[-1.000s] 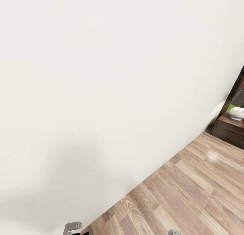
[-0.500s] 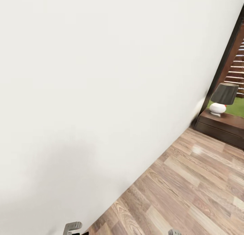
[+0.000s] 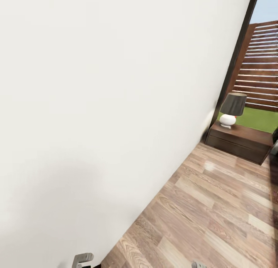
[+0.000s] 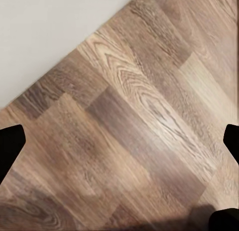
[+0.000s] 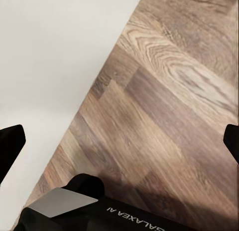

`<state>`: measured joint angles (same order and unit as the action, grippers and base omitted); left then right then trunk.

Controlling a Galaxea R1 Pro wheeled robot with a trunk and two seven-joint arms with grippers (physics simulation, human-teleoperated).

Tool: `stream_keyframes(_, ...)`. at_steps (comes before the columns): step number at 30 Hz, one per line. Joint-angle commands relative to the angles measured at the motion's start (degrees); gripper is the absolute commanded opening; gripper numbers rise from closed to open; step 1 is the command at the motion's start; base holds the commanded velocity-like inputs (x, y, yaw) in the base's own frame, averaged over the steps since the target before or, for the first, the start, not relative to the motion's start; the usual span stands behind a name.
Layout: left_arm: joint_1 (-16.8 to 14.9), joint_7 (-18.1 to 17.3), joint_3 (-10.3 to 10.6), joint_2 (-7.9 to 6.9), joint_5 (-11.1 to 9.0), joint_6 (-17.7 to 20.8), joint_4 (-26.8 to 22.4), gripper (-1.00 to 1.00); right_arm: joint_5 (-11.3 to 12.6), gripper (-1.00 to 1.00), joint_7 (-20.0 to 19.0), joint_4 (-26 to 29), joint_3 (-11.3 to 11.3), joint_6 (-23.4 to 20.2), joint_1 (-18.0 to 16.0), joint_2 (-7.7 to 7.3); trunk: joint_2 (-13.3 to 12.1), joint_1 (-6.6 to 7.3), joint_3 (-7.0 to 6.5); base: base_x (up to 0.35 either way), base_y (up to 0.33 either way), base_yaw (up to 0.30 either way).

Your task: In the bedroom, move the book from the bed onto either nightstand, and place the two sandals side by side next to the bed.

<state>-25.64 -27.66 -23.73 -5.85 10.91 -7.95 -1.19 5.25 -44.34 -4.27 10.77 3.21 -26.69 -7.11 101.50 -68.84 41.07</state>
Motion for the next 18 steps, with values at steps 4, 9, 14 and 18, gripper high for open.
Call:
stream_keyframes(4,-0.03,-0.12,-0.44,-0.04,0.61,-0.31,0.05,1.0,0.53,1.0,-0.22,-0.3,-0.22,0.32,-0.12,-0.01,0.03,0.01,0.05,0.002,0.0,-0.242)
stream_keyframes(9,-0.02,-0.12,-0.44,-0.04,0.61,-0.31,0.05,1.0,0.55,1.0,-0.22,-0.3,-0.22,0.32,-0.13,-0.01,0.03,0.01,0.05,0.0,0.0,-0.242)
stream_keyframes(14,-0.01,-0.11,-0.44,-0.04,0.61,-0.31,0.05,1.0,0.55,1.0,-0.22,-0.3,-0.22,0.35,-0.12,-0.01,0.03,0.01,0.09,0.13,0.0,-0.237)
stream_keyframes(18,0.0,-0.12,-0.44,-0.04,0.61,-0.31,0.05,1.0,0.55,1.0,-0.22,-0.3,-0.22,0.32,-0.12,-0.01,0.03,0.01,0.17,0.288,0.0,-0.234)
